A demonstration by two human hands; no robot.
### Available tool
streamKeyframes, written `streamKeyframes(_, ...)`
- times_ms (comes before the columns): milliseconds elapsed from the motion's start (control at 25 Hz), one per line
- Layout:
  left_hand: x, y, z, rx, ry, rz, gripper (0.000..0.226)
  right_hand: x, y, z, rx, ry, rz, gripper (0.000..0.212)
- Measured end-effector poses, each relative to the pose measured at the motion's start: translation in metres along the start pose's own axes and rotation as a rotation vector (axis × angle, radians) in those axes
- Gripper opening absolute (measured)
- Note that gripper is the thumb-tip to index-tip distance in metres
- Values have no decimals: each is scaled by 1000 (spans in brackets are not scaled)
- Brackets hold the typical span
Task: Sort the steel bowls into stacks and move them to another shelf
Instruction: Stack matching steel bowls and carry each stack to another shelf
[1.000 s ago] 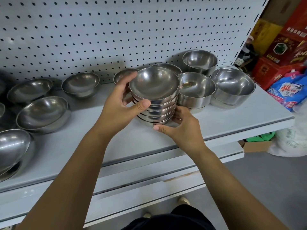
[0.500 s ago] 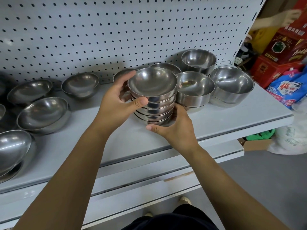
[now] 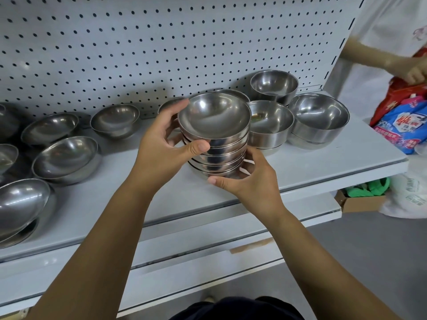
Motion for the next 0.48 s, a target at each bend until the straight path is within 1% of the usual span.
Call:
streamKeyframes(120, -7, 17, 16, 11, 11, 18, 85, -12, 2, -12, 99, -29, -15, 99)
streamKeyframes(240, -13, 34, 47, 21, -1, 33, 87, -33, 5, -37, 156, -40, -31, 95)
streamKeyframes(360, -20, 52, 88, 9, -26, 48, 91, -62, 5, -76, 186, -3, -64, 91)
streamKeyframes(480, -29, 72, 137, -6, -66, 76, 93, -97, 9, -122, 194, 31, -89, 93)
Point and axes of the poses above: each hand's wrist, its own x-axis towards the middle knuckle, its own z-axis out of the palm, y = z × x, the point moved 9 cm from there along x, towards the middle knuckle, and after that the axes turned 12 degrees about -y, right-handed, at the moved point
